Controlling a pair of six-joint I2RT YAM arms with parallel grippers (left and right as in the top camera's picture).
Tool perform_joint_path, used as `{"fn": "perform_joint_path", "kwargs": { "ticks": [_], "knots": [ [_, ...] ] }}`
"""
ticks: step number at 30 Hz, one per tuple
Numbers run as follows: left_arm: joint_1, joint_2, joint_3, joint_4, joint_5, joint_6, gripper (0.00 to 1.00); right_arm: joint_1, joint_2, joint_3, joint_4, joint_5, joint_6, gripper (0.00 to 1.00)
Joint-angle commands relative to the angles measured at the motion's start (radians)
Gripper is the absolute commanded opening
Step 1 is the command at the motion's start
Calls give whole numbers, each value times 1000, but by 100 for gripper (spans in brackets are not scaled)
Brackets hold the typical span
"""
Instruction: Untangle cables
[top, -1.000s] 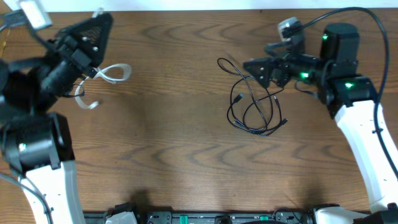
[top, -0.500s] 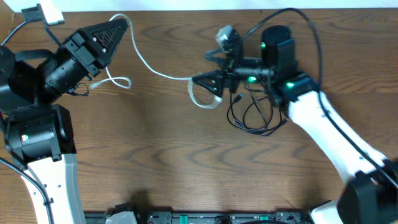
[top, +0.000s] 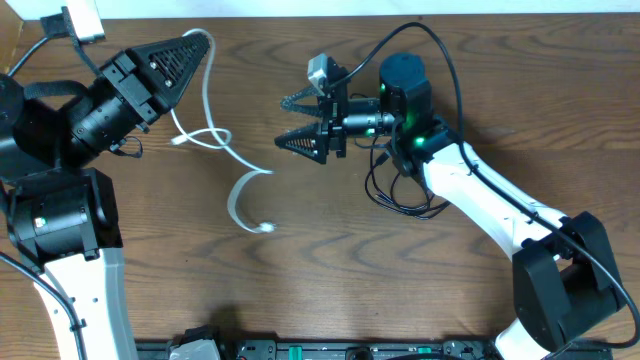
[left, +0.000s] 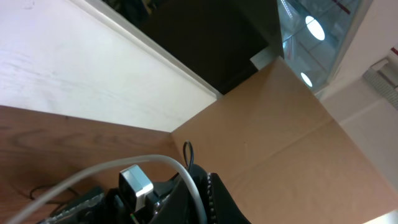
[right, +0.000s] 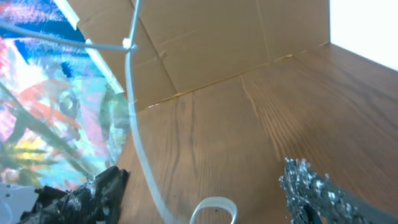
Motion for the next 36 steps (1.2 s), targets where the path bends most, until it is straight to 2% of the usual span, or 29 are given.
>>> {"fn": "perform_joint_path", "kwargs": {
  "ticks": [1, 11, 22, 24, 25, 26, 28, 31, 33, 36],
  "knots": [
    [-3, -16, 8, 4, 21, -22, 7, 21, 16, 2, 7, -5, 24, 79],
    [-9, -17, 8, 4, 22, -41, 8, 45, 16, 2, 10, 45, 24, 79],
    [-114, -16, 8, 4, -6, -40, 7, 104, 19, 2, -2, 107, 23, 74],
    [-127, -16, 8, 4, -11, -40, 8, 112, 19, 2, -12, 108, 24, 69],
    [-134, -15, 8, 4, -13, -39, 8, 114, 19, 2, -25, 124, 39, 49],
    [-135, -15, 8, 4, -13, -37, 7, 114, 19, 2, -32, 135, 50, 37],
    [-138, -15, 8, 3, -13, -36, 8, 109, 19, 2, -52, 175, 91, 1],
    [-138, -15, 8, -23, -14, 29, 8, 88, 19, 2, -89, 243, 171, 1],
    [-138, -13, 8, -71, -15, 150, 8, 70, 19, 2, -88, 248, 241, 1],
    [-138, -3, 8, -217, -78, 306, 9, 49, 13, 2, -96, 248, 267, 1]
  ]
}}
